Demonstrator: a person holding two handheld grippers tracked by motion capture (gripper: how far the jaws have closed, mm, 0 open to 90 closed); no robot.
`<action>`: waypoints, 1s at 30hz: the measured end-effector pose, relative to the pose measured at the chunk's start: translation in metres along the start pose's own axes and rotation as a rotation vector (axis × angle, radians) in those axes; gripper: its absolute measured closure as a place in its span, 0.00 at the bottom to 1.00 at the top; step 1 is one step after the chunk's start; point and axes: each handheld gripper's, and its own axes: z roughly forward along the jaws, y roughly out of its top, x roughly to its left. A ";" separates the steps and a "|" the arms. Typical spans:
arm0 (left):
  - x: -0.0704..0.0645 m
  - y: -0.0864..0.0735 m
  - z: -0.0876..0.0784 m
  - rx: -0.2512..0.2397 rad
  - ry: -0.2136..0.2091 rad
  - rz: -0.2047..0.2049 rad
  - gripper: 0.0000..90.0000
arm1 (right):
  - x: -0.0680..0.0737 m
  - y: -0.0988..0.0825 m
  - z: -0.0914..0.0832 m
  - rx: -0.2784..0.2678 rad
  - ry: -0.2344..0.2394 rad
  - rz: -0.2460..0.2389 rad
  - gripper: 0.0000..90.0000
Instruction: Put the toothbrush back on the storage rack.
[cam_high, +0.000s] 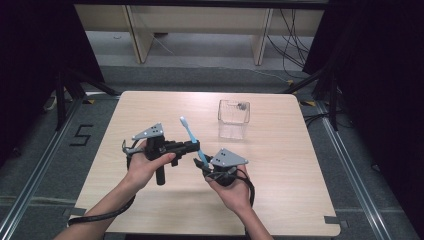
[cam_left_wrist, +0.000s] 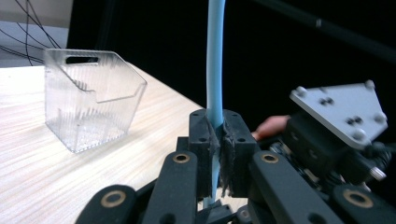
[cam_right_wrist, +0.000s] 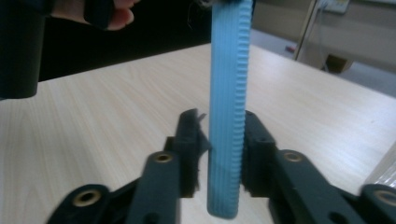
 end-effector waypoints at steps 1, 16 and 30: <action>-0.003 0.001 0.002 0.018 0.021 0.046 0.93 | -0.001 0.000 0.001 0.003 0.002 -0.003 0.76; -0.006 0.004 0.006 0.094 0.168 0.207 0.93 | -0.007 0.022 -0.043 -0.080 -0.038 0.103 0.69; -0.014 -0.004 0.017 0.131 0.197 0.257 0.93 | -0.003 0.057 -0.034 -0.164 -0.047 0.089 0.76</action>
